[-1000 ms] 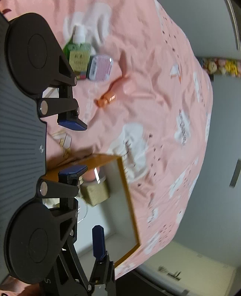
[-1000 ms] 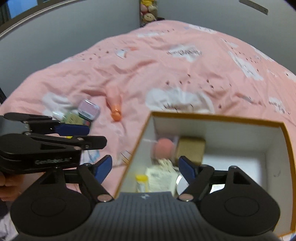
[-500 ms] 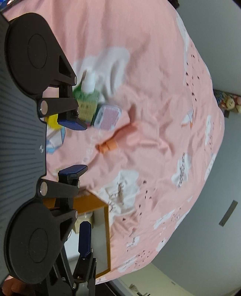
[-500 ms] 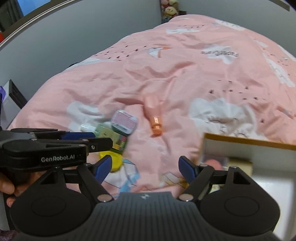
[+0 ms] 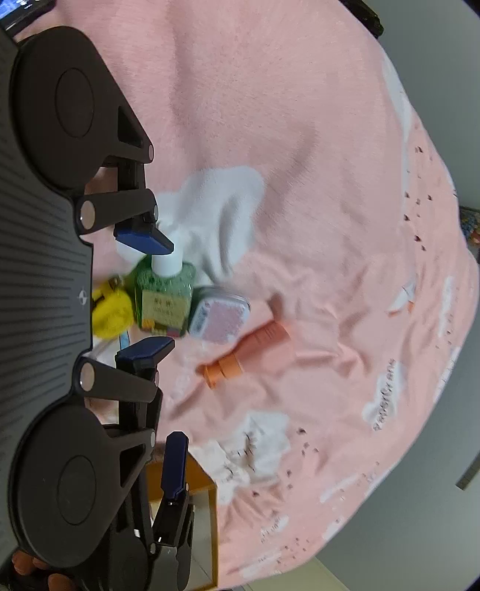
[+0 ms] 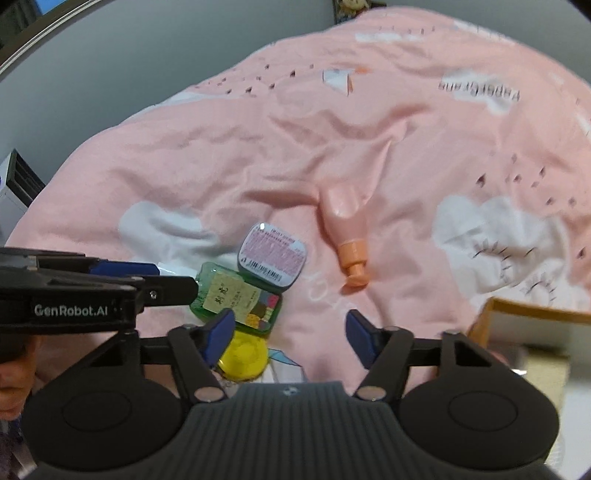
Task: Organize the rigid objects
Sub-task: 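Grasp the green spray bottle with the left tool while the right tool grasps the pink bottle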
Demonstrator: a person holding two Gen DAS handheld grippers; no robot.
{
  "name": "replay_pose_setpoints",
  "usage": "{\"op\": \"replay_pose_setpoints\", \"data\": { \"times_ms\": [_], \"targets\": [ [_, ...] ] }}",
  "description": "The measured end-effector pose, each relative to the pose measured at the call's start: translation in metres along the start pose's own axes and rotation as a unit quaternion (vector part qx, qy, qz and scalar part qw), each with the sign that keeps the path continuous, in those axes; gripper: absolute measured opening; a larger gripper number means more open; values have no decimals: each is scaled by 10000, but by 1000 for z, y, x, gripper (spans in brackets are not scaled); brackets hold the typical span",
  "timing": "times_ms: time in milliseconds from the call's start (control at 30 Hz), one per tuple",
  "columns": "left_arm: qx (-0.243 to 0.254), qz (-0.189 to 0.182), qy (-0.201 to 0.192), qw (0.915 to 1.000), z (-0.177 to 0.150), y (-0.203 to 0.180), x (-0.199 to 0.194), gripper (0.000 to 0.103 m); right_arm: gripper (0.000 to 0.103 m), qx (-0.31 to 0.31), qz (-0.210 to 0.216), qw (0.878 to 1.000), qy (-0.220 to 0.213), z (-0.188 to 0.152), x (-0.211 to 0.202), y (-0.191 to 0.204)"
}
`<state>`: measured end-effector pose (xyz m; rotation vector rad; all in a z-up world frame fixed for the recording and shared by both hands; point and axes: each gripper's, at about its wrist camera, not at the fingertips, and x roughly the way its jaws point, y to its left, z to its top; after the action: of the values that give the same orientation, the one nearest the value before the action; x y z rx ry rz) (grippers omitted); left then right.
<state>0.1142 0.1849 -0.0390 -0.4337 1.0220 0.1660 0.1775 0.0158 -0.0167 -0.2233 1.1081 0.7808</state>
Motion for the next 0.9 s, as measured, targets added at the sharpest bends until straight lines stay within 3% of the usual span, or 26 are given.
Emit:
{"op": "replay_pose_setpoints", "data": {
  "times_ms": [67,167,367,500,567,633,767,900],
  "targets": [
    [85,87,146,9998,0,1,10,58,64,183,17,9998,48,0,10,-4],
    [230,185,292,9991,-1,-1,21,59,61,297,-285,9992,-9,-4,21,-8],
    [994,607,420,9923,-10,-17,31,62,56,699,-35,9975,57,-10,32,-24],
    [334,547,309,9975,-8,-9,33,65,55,745,2,9972,6,-14,36,-30],
    [50,536,204,9983,-7,-9,36,70,44,724,21,9974,-8,-15,39,-31],
    [-135,598,151,9980,-7,-12,42,70,40,674,-42,9977,8,-14,43,-32],
    [-722,570,-23,9958,-6,-11,53,69,41,646,-72,9979,-22,-11,46,-37],
    [-919,601,-220,9937,-6,-15,60,69,41,593,-129,9981,-101,-7,46,-41]
  ]
}}
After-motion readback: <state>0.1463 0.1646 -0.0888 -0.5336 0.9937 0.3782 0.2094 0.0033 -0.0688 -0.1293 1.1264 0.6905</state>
